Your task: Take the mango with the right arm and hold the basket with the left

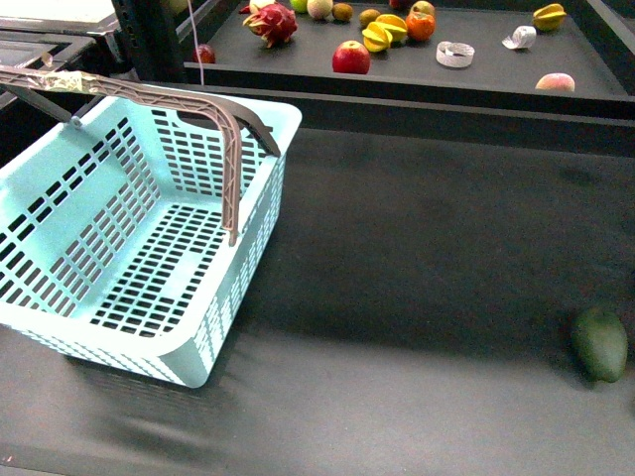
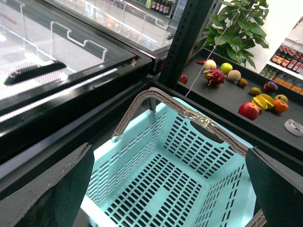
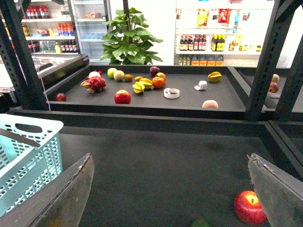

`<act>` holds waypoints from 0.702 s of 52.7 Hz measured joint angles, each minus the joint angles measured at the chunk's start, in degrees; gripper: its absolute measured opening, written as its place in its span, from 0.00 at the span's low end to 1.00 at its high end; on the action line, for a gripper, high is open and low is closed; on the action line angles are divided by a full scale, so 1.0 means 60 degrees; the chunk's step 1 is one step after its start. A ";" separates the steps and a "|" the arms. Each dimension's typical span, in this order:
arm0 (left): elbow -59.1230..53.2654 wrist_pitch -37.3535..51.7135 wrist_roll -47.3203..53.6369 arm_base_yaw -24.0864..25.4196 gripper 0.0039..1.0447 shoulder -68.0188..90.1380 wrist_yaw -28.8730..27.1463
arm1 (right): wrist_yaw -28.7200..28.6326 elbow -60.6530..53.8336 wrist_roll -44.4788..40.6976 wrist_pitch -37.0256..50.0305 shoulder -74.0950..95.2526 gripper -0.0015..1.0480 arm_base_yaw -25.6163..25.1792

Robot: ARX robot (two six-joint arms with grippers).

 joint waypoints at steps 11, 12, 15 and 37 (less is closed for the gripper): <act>0.1617 0.0648 -0.1814 0.0244 0.95 0.3563 0.1290 | -0.0004 0.0000 0.0000 0.0000 0.0000 0.92 0.0000; 0.1767 0.0641 -0.1974 0.0266 0.95 0.3778 0.1432 | -0.0004 0.0000 0.0000 0.0000 0.0000 0.92 0.0000; 0.2211 0.0634 -0.2477 0.0357 0.95 0.4408 0.1789 | -0.0004 0.0000 0.0004 0.0000 0.0000 0.92 0.0000; 0.5734 -0.0211 -0.4404 0.0466 0.95 0.7883 0.3064 | -0.0004 0.0000 0.0000 0.0000 0.0000 0.92 0.0000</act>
